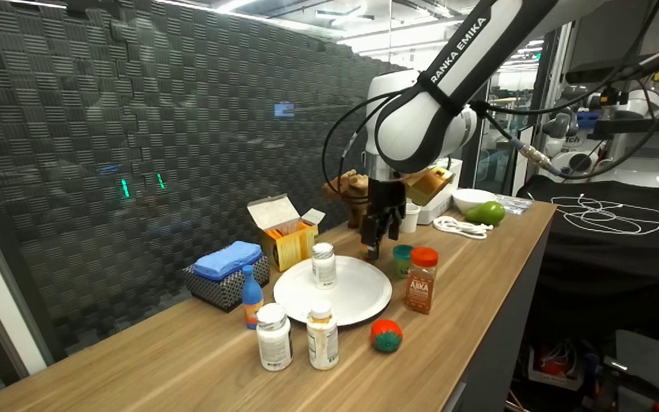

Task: Put the containers and strawberry toy on the white plate

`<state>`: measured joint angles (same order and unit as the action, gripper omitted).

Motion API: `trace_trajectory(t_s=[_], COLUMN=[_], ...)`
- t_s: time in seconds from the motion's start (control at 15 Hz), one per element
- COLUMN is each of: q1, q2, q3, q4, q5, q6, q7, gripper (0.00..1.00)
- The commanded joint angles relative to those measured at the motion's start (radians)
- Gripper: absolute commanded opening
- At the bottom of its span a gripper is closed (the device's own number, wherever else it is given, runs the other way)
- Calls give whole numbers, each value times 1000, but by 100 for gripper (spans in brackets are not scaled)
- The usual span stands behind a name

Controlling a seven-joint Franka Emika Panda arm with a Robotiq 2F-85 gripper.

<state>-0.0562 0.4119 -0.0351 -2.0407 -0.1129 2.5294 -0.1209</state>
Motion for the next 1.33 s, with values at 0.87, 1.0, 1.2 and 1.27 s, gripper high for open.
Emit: trace_trajectory(t_s=[0.87,1.0,1.2,1.27], q1=[43,53,78,87], q2=[-41,-78,-114,-128], q3=[-29,-18,-7,-7], q4=[14,5,2,-2], q5=[-45,-34,-28,-31], q6=[62,45,23,16], q7=[79,94,132,150], gripper=[28,28,28,28])
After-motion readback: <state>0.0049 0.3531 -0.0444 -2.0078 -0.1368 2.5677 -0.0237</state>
